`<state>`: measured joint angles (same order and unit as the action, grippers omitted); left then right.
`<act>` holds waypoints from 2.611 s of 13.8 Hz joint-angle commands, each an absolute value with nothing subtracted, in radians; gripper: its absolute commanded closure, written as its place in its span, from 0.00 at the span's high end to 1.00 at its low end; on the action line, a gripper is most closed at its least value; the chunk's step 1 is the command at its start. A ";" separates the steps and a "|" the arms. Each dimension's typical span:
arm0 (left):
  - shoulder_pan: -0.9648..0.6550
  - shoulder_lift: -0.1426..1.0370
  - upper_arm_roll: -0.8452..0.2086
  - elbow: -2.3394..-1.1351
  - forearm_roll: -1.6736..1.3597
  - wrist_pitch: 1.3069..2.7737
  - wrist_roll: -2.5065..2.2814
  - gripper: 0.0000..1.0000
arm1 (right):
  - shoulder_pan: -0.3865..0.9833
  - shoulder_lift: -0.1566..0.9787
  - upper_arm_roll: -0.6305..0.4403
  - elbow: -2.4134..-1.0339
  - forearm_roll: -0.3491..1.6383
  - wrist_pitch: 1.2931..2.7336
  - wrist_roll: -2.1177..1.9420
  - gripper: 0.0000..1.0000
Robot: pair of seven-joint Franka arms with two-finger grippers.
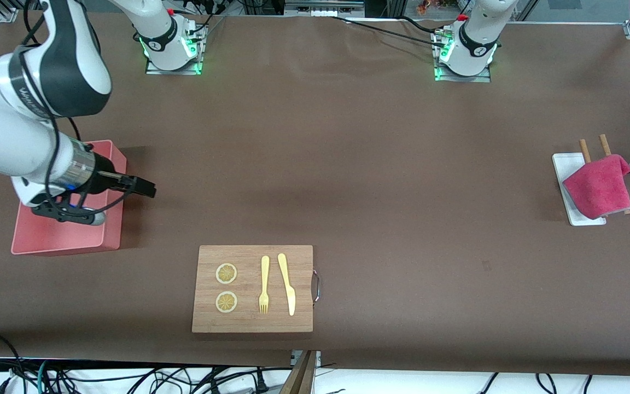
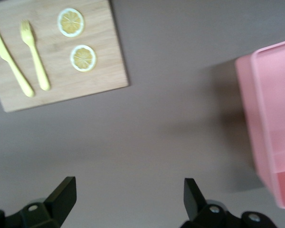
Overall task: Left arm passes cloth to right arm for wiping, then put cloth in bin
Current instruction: 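Lift the pink cloth with the left gripper while the right gripper advances, then carry the cloth with the left gripper toward the right gripper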
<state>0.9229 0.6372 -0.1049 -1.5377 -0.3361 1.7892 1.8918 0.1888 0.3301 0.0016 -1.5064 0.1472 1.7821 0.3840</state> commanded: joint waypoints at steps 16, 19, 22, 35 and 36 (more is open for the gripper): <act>0.378 0.325 -0.120 -1.473 -0.104 1.517 0.898 0.00 | 0.485 0.512 -0.003 -1.488 0.330 2.285 0.983 1.00; 0.345 0.318 -0.249 -1.473 -0.110 1.509 0.575 0.00 | 0.537 0.555 -0.003 -1.486 0.331 2.410 1.115 1.00; 0.339 0.327 -0.394 -1.473 -0.117 1.522 0.236 0.00 | 0.575 0.584 0.000 -1.483 0.379 2.489 1.219 1.00; -0.069 0.455 -0.483 -1.460 -0.376 1.994 -0.514 0.00 | 0.603 0.647 0.141 -1.479 0.437 2.683 1.505 1.00; -0.089 0.471 -0.483 -1.454 -0.376 2.003 -0.520 0.00 | 0.603 0.652 0.141 -1.479 0.437 2.684 1.505 1.00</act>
